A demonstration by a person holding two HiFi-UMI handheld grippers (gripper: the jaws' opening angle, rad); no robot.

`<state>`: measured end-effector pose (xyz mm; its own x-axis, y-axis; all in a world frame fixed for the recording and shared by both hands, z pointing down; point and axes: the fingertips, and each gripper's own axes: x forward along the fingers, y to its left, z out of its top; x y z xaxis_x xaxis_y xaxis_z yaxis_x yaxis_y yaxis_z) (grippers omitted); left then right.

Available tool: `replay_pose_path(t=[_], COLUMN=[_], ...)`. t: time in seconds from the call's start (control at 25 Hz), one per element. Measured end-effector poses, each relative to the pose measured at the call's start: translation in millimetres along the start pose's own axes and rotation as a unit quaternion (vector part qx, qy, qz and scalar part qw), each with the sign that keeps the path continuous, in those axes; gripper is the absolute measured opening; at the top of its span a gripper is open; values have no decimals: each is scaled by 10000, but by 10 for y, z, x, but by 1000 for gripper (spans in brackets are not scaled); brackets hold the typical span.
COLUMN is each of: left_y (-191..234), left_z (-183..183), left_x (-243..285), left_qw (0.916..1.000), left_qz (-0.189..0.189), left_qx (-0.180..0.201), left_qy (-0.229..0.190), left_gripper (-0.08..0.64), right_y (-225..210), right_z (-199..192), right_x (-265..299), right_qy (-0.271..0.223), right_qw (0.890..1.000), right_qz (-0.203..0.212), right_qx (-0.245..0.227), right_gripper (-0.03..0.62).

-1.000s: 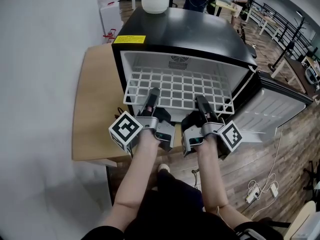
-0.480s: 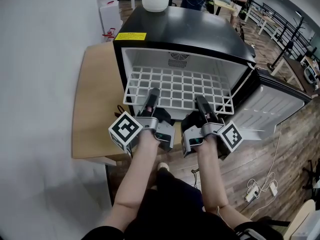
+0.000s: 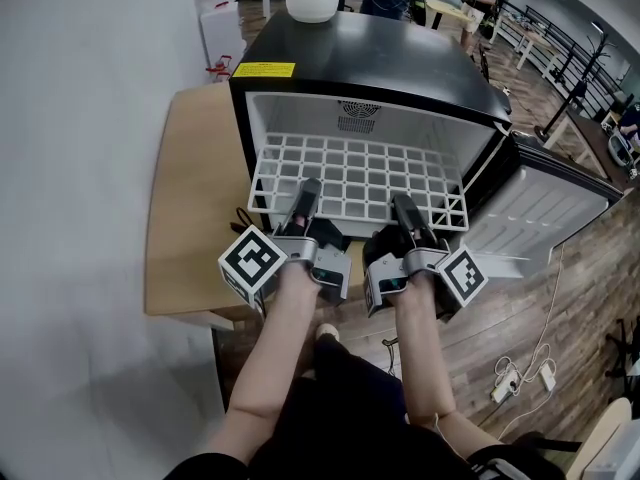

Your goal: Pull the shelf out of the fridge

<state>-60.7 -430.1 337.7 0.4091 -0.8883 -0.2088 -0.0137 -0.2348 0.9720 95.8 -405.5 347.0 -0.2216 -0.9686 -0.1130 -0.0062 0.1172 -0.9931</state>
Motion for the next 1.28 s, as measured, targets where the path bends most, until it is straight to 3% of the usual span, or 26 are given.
replay_pose_path(t=[0.64,0.72,0.84,1.08,1.28], left_y=[6,-5,-104,-132,-200], left_z=[8,8,0,-73,-168], left_x=[18,9,-27,-110,-191], left_qw=[9997,9995,9989,9967,9936], left_qz=[-79,-117,-291,-328,-623], left_qx=[203,270,365,667,748], left_qy=[54,75,107,315,572], left_gripper=[37,38,83,131,149], right_y=[-53,-51,46,93,113], right_z=[27,38,25,-14,-118], right_x=[7,-4,-53,-147,-218], right_qy=[14,16,90,259,446], right_qw=[9999,9998,9986,9964,9940], right_qz=[-21,26,201,314,433], right_qx=[-106,-196,-489,-748,-901], right_gripper=[19,34,117,146,170])
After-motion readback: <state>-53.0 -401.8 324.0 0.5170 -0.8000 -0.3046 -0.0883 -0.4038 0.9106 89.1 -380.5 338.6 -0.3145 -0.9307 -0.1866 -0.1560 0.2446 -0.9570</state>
